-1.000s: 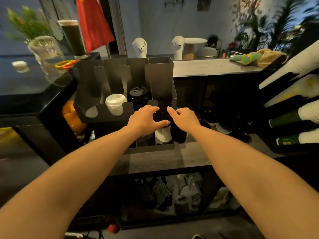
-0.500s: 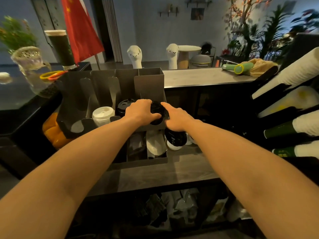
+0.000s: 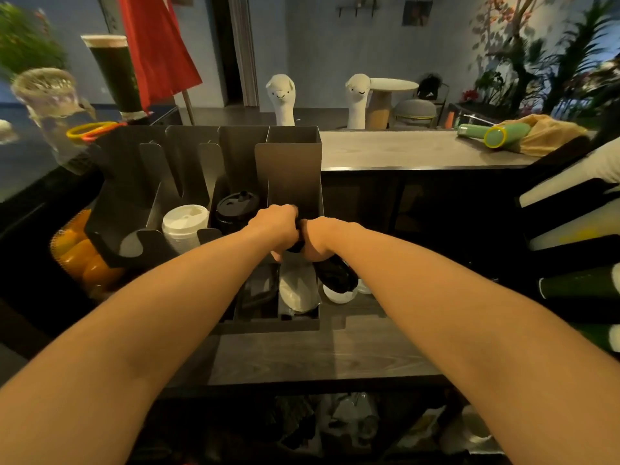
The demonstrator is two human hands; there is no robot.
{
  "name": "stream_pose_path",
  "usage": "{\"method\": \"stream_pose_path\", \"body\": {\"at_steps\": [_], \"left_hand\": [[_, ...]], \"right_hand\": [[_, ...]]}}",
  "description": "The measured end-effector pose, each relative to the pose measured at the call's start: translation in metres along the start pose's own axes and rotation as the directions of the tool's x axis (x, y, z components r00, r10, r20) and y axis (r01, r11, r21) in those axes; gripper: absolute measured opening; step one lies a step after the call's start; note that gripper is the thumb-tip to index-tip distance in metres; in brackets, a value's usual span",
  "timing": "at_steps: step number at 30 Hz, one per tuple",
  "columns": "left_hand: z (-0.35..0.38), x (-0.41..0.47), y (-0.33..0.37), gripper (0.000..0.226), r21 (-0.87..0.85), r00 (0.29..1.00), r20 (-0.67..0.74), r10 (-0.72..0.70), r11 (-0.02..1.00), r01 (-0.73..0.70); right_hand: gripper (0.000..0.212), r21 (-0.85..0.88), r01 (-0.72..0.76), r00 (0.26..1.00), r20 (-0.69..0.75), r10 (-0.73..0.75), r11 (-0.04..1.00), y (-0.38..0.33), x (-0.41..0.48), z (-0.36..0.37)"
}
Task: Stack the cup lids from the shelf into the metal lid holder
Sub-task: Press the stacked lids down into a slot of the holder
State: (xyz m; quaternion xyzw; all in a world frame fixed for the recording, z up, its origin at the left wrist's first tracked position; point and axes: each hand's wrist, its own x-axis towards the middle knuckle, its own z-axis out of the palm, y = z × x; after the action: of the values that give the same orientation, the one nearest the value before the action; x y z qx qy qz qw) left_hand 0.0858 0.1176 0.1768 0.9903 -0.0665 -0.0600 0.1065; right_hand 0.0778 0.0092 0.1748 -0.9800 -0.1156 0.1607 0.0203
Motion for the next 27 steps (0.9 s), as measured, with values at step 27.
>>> {"method": "stream_pose_path", "body": {"at_steps": [27], "left_hand": [[0.021, -0.010, 0.000, 0.030, 0.178, 0.994, -0.107, 0.028, 0.984, -0.008]], "right_hand": [[0.052, -0.143, -0.123, 0.979, -0.178, 0.096, 0.982, 0.001, -0.009, 0.029]]}}
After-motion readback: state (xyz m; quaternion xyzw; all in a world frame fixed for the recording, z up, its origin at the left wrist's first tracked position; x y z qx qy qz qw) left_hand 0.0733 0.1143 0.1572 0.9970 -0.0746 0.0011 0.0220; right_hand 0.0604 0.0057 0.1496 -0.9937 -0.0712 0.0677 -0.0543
